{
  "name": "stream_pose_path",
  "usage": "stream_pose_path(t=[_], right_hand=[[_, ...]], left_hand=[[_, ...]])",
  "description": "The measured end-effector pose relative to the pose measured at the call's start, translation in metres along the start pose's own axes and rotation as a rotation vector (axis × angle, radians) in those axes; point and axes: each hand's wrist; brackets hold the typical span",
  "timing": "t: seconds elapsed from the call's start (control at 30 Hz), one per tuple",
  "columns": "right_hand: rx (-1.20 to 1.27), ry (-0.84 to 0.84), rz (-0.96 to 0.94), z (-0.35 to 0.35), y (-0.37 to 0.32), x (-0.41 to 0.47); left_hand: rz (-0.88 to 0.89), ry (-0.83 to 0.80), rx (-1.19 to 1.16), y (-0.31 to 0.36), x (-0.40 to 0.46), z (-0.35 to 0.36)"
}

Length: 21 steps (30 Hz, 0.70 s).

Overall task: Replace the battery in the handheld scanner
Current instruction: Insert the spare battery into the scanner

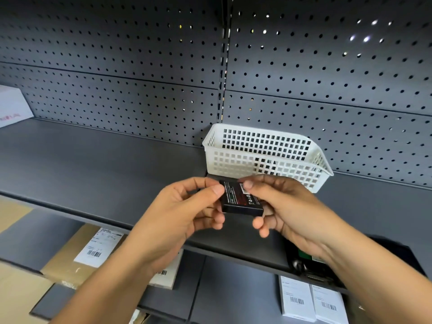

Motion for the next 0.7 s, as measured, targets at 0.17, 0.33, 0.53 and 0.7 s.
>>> stream_pose_path(t=[0.17, 0.33, 0.53, 0.7], right_hand=[[-0.058, 0.04, -0.066, -0.005, 0.003, -0.006], [-0.257, 0.055, -0.262, -0.021, 0.005, -0.038], [-0.692, 0.263, -0.217, -0.052, 0.036, -0.092], [-0.859, 0.361, -0.266, -0.065, 0.059, -0.111]], left_hand=[[0.052, 0.038, 0.106, -0.009, 0.004, 0.001], [0.238, 0.102, 0.309, -0.021, 0.017, 0.021], [0.175, -0.104, 0.314, -0.052, 0.016, 0.053], [0.2, -0.121, 0.433, -0.079, 0.012, 0.073]])
Point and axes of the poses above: each hand's wrist, its own x-axis towards the middle knuckle, its own z-axis out of the palm, y = z × x, and after that the axes turned 14 degrees about -y, right-handed
